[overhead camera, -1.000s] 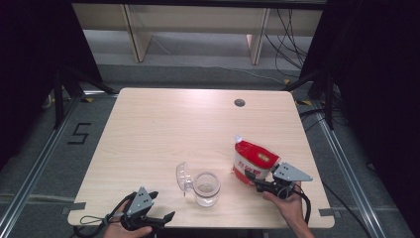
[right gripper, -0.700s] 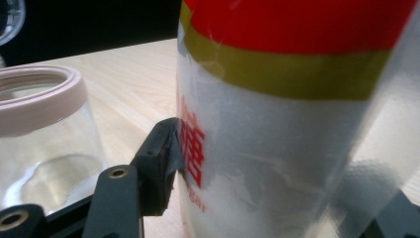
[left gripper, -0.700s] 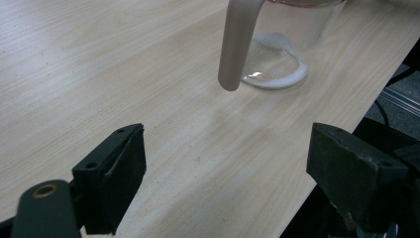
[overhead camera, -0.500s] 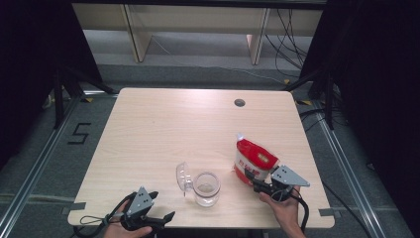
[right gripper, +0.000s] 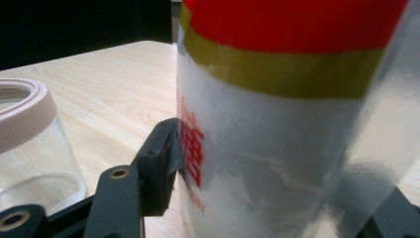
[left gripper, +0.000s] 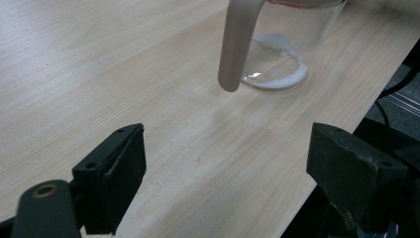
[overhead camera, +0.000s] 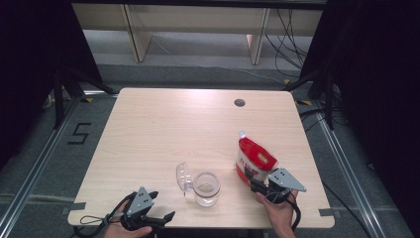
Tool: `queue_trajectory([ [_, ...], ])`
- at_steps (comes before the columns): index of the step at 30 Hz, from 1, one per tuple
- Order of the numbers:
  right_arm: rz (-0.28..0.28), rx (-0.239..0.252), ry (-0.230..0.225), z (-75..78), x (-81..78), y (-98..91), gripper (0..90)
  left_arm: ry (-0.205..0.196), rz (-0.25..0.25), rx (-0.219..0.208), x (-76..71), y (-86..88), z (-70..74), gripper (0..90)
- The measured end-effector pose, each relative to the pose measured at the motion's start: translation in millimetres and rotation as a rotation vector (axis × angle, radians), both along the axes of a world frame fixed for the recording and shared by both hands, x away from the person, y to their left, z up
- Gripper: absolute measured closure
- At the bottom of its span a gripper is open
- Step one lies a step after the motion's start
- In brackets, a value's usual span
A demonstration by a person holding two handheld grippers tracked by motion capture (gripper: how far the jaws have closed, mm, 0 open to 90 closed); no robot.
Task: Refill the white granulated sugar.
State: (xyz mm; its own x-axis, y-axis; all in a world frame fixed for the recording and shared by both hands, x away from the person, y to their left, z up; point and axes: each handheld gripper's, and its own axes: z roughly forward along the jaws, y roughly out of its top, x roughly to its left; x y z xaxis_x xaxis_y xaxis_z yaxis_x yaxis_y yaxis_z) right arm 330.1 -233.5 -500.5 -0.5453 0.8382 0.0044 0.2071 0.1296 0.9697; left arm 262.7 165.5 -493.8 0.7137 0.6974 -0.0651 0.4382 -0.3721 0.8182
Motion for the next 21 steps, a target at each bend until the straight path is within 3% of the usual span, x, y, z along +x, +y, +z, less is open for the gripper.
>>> queue_trajectory([
  [6, 0.008, -0.009, 0.014, 0.2, -0.1, -1.7, 42.9, 0.001, -0.002, 0.002, -0.1, -0.2, 0.0, 15.2],
  [7, 0.012, 0.008, 0.004, -0.5, 0.7, -2.0, 42.4, 0.0, -0.002, 0.002, -0.1, -0.2, 0.0, 15.2],
  [8, 0.02, 0.017, 0.025, -0.8, 0.6, -3.9, 38.1, 0.0, -0.003, 0.003, -0.1, -0.2, 0.0, 15.2],
  [12, 0.034, 0.021, 0.014, -3.1, 2.5, -2.1, 34.5, -0.015, -0.024, 0.021, 1.2, 0.8, 0.6, 15.2],
  [15, 0.078, 0.001, 0.013, -4.3, 6.8, -4.1, 34.5, -0.012, -0.025, 0.023, 1.1, 0.8, 0.5, 15.2],
  [17, 0.069, -0.004, 0.014, -4.9, 7.2, -5.3, 33.8, -0.015, -0.031, 0.026, 1.4, 1.1, 0.2, 15.2],
  [21, 0.094, 0.02, -0.01, -5.7, 11.0, -8.2, 34.2, -0.012, -0.031, 0.03, 1.4, 1.2, 0.6, 15.2],
])
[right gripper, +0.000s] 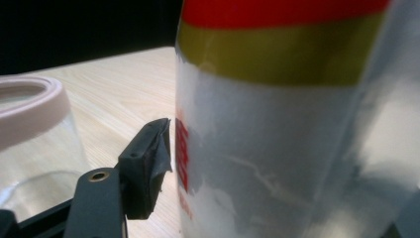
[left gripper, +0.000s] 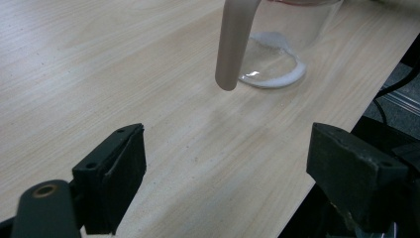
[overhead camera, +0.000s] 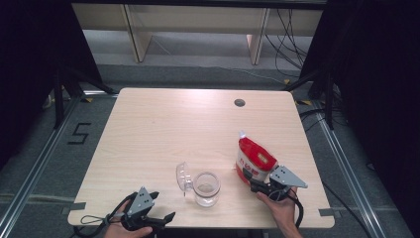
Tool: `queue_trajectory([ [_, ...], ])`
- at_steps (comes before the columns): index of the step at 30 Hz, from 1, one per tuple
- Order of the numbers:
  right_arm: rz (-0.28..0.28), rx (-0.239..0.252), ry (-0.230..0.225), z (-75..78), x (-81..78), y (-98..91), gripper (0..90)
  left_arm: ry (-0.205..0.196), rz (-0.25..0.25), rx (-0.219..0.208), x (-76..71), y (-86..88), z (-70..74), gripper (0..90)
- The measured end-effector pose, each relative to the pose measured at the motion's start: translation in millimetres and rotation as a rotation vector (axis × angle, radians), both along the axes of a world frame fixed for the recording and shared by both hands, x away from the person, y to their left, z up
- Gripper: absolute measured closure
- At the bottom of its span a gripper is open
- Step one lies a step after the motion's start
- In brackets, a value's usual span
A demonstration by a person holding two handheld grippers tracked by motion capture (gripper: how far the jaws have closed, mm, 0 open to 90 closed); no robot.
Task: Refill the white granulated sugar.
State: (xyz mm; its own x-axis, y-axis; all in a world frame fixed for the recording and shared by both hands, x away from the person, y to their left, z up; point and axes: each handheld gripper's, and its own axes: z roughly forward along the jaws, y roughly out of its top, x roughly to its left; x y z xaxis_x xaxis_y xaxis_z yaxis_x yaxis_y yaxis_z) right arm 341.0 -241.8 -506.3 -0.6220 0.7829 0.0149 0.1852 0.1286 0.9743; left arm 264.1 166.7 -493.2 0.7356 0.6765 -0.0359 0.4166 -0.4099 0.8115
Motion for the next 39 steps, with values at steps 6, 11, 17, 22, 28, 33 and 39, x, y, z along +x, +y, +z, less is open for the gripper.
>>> queue_trajectory([
  [6, 0.019, -0.008, -0.01, -2.0, 1.4, 1.3, 34.3, 0.008, 0.02, -0.004, -0.4, -0.9, -1.5, 15.2],
  [11, 0.008, 0.0, -0.006, -4.3, 1.8, 3.7, 34.9, 0.013, 0.018, -0.013, -0.9, -1.3, -1.0, 15.2],
  [17, 0.023, -0.003, -0.025, -5.4, 6.4, 0.0, 38.1, 0.014, 0.017, -0.026, -1.0, -2.3, -1.9, 15.2],
  [22, 0.035, 0.019, -0.019, -6.3, 6.4, 0.7, 40.6, 0.001, 0.012, -0.03, -0.4, -2.7, -2.1, 15.2],
  [28, 0.032, 0.013, -0.004, -6.2, 6.0, -0.2, 41.4, 0.002, 0.014, -0.031, -0.5, -2.8, -2.1, 15.2],
  [33, 0.043, 0.026, -0.022, -7.9, 8.4, -1.1, 42.1, 0.003, 0.013, -0.031, -0.6, -2.9, -2.1, 15.2],
  [39, 0.031, 0.037, -0.042, -9.0, 10.4, 0.3, 42.3, 0.003, 0.011, -0.03, -0.6, -2.9, -2.1, 15.2],
])
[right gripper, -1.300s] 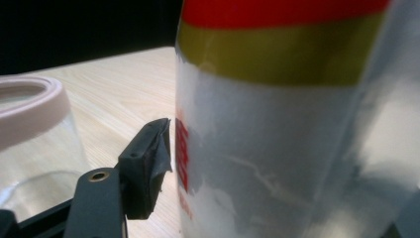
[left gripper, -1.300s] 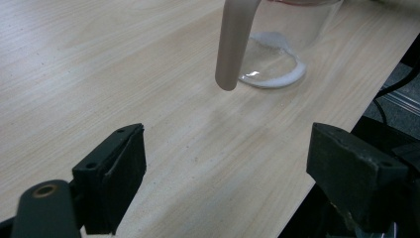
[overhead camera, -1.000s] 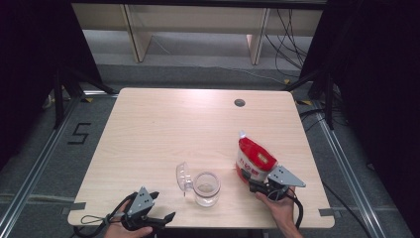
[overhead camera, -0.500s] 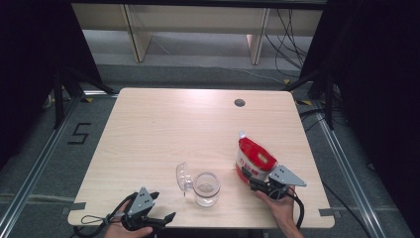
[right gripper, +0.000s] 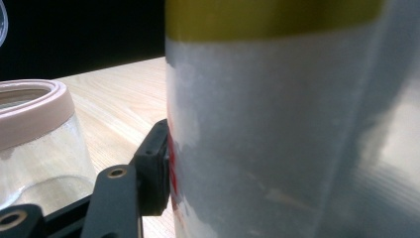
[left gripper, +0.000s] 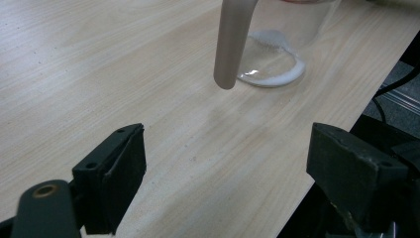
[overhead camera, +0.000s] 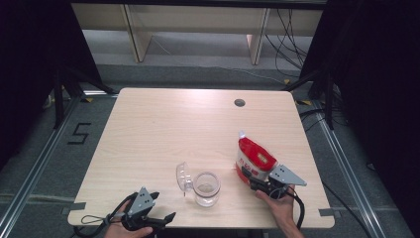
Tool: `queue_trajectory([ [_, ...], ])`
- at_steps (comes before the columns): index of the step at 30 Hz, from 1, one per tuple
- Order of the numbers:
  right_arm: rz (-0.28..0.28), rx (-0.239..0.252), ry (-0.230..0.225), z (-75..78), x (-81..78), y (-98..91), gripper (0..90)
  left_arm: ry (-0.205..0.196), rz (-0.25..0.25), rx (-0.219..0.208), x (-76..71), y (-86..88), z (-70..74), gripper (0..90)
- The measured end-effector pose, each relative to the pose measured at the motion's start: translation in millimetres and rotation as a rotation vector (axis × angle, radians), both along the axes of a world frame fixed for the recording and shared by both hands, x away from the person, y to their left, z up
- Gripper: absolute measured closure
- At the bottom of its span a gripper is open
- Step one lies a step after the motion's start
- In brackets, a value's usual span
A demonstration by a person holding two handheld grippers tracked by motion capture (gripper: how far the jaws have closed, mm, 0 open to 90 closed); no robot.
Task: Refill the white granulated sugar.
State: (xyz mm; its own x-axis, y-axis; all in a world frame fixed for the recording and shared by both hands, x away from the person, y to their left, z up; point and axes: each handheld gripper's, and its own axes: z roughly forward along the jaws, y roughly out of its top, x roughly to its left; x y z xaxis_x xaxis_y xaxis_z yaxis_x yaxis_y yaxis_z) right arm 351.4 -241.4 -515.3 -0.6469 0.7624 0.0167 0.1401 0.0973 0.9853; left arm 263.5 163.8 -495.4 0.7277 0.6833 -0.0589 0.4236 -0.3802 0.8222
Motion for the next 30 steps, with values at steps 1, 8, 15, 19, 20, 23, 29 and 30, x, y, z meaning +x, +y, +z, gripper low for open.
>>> queue_trajectory([
  [1, -0.003, 0.013, 0.003, -0.2, -0.4, 0.9, 42.4, 0.0, 0.0, 0.0, 0.0, 0.0, 0.0, 15.2],
  [8, 0.006, 0.006, 0.009, -0.6, 0.3, -1.1, 42.2, 0.017, 0.005, 0.003, -0.8, -0.5, 0.0, 15.2],
  [15, 0.025, -0.005, -0.01, -1.5, 3.3, -2.2, 41.7, 0.017, 0.002, 0.005, -0.8, -0.4, -0.1, 15.2],
  [19, 0.032, -0.008, 0.001, -1.5, 3.6, -2.2, 43.1, 0.017, -0.011, 0.034, -0.5, 1.0, 0.7, 15.2],
  [20, 0.03, -0.009, 0.003, -1.3, 3.4, -2.2, 43.3, 0.014, -0.013, 0.035, -0.3, 1.1, 0.7, 15.2],
  [23, 0.038, -0.004, -0.002, -1.2, 4.1, -2.8, 44.1, 0.02, -0.007, 0.021, -0.7, 0.4, 0.4, 15.2],
  [29, 0.016, 0.004, 0.039, -0.2, 0.4, -2.3, 45.5, 0.013, -0.012, 0.023, -0.6, 0.7, 0.8, 15.2],
  [30, 0.016, 0.004, 0.039, -0.2, 0.4, -2.3, 45.5, 0.013, -0.012, 0.023, -0.6, 0.7, 0.8, 15.2],
])
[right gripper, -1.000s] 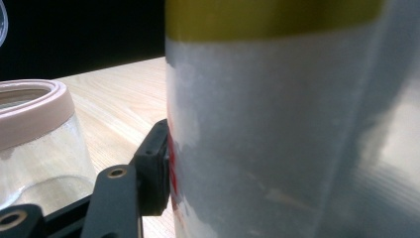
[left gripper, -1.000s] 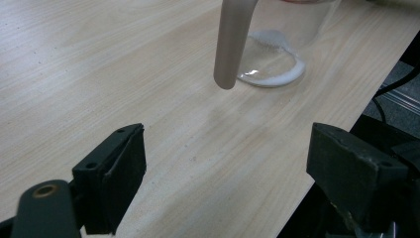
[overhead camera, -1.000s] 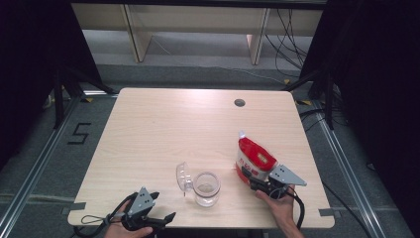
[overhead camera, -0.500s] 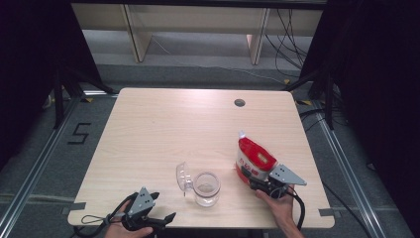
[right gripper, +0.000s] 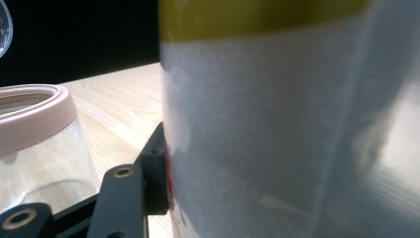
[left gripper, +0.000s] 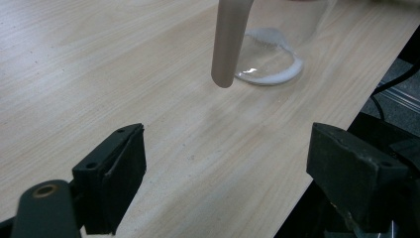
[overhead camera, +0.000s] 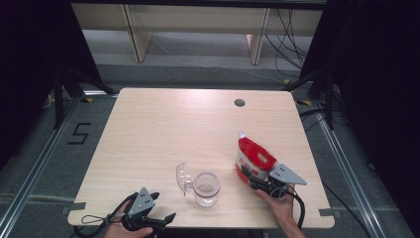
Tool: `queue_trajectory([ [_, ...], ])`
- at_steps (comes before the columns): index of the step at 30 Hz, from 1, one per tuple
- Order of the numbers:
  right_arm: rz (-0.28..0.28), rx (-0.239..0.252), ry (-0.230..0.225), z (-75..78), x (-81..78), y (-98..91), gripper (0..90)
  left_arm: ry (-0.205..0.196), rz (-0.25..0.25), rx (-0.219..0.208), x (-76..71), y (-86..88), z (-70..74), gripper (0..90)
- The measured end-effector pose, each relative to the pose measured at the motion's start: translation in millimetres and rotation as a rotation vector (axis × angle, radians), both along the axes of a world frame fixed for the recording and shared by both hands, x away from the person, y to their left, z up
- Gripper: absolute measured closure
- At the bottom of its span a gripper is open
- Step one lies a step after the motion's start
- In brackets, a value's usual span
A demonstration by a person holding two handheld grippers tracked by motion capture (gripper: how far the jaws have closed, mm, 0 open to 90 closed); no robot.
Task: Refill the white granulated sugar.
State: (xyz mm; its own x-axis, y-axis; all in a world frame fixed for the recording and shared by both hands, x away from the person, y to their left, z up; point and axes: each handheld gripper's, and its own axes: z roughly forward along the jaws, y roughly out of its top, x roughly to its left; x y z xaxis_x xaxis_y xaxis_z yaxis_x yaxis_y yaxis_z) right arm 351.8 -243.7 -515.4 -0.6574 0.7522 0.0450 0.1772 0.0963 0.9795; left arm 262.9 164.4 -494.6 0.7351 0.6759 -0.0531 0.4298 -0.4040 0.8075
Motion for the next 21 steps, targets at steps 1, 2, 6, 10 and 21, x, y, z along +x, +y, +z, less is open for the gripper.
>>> queue_trajectory([
  [1, -0.002, 0.0, -0.004, 0.1, 0.1, 0.0, 45.6, -0.008, -0.007, 0.007, 0.5, 0.3, 0.2, 15.2],
  [2, 0.011, -0.011, -0.044, 0.3, 2.7, -1.0, 46.2, -0.013, -0.011, 0.024, 1.0, 1.2, 0.5, 15.2],
  [6, 0.021, 0.011, 0.016, 2.2, -1.8, 0.3, 46.7, -0.02, -0.016, 0.022, 1.6, 1.6, 0.6, 15.2],
  [10, 0.037, -0.027, -0.047, 4.3, 0.6, -2.7, 47.4, -0.017, -0.012, 0.007, 0.8, 1.1, 0.5, 15.2],
  [21, 0.055, -0.054, -0.065, 17.0, -8.2, -3.8, 48.3, 0.0, 0.003, 0.001, -0.2, 1.2, 1.1, 15.2],
])
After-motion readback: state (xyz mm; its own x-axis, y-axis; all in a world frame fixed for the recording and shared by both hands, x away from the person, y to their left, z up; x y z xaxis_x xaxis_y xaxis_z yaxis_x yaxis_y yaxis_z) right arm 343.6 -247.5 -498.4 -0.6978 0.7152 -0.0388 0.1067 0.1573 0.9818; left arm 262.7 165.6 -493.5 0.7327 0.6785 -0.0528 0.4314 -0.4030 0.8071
